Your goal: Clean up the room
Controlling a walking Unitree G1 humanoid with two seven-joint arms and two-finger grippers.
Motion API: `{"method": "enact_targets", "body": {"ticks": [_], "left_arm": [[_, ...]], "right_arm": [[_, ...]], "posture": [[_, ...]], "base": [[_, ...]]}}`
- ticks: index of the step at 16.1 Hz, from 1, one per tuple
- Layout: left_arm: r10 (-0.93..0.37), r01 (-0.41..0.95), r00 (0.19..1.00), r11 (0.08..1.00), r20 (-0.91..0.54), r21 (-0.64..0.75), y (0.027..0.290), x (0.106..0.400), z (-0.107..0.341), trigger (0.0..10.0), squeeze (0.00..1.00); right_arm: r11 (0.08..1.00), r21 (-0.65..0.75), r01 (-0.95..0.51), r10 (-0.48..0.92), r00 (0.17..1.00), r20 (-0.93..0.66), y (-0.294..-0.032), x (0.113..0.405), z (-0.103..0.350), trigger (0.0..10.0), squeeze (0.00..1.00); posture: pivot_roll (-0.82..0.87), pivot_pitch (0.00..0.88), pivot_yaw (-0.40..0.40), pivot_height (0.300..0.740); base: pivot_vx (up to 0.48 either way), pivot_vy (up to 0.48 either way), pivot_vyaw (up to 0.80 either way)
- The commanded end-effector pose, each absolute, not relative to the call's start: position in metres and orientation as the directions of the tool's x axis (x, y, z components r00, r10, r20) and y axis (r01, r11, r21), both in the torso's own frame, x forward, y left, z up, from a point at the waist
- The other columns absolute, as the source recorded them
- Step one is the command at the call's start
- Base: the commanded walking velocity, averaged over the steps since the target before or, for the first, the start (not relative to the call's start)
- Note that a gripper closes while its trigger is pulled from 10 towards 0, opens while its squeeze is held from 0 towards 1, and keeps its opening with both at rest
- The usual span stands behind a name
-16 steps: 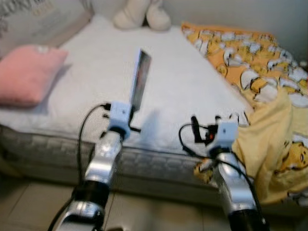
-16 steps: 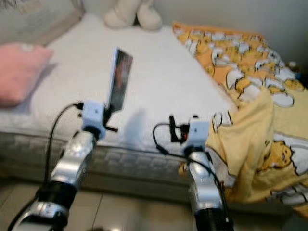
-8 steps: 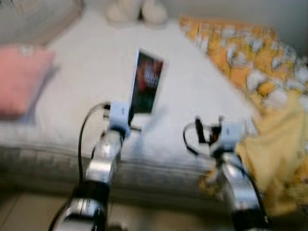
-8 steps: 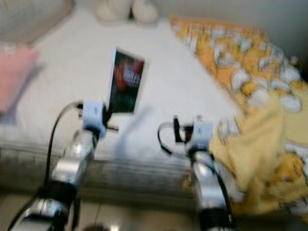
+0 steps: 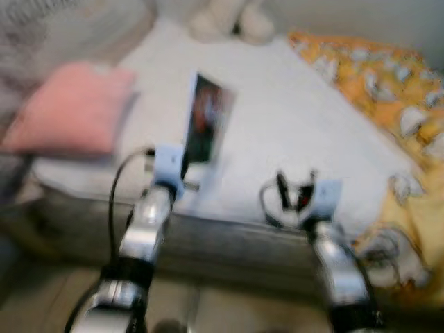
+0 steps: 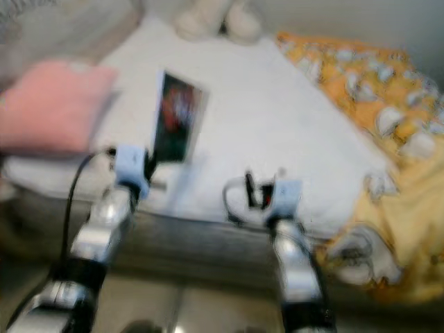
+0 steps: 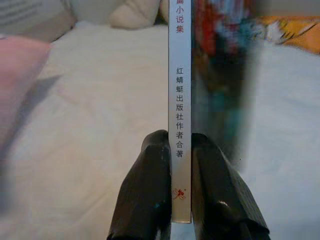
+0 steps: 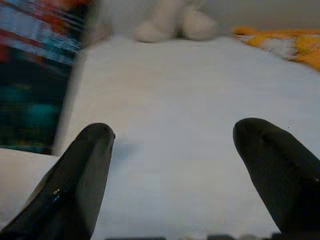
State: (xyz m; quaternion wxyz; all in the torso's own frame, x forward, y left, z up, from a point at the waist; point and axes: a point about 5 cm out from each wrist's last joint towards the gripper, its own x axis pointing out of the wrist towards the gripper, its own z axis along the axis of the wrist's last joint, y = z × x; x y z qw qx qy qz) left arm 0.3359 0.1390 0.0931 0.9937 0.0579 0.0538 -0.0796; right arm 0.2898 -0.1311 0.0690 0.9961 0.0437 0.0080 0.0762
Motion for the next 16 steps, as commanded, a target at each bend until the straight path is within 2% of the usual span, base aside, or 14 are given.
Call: {"method": "enact_targets", "body": {"ticks": [1, 3, 8, 16], "left_arm": [[-0.161, 0.167, 0.985, 0.980, -0.061, 0.112, 0.132, 0.341, 0.107, 0.0, 0.00], [-0.167, 0.174, 0.984, 0.977, -0.066, 0.124, 0.129, 0.341, 0.105, 0.0, 0.00], [-0.182, 0.187, 0.982, 0.973, -0.050, 0.136, 0.126, 0.339, 0.105, 0.0, 0.00], [-0.191, 0.195, 0.981, 0.970, -0.039, 0.143, 0.123, 0.338, 0.106, 0.0, 0.00]], "right_arm": [[0.989, 0.077, -0.126, 0.127, 0.992, 0.002, -0.142, 0.291, 0.072, 10.0, 0.00], [0.989, 0.079, -0.128, 0.128, 0.992, 0.002, -0.143, 0.290, 0.072, 10.0, 0.00], [0.988, 0.079, -0.133, 0.133, 0.991, 0.003, -0.143, 0.290, 0.072, 10.0, 0.00], [0.987, 0.073, -0.142, 0.142, 0.990, 0.003, -0.143, 0.292, 0.072, 10.0, 0.00]], "posture": [[0.06, 0.000, -0.048, 0.740], [0.06, 0.000, -0.047, 0.740], [0.06, 0.000, -0.048, 0.740], [0.06, 0.000, -0.054, 0.740]], "base": [[0.409, 0.251, 0.00], [0.469, 0.000, 0.00], [0.061, 0.000, 0.00], [0.478, 0.000, 0.00]]}}
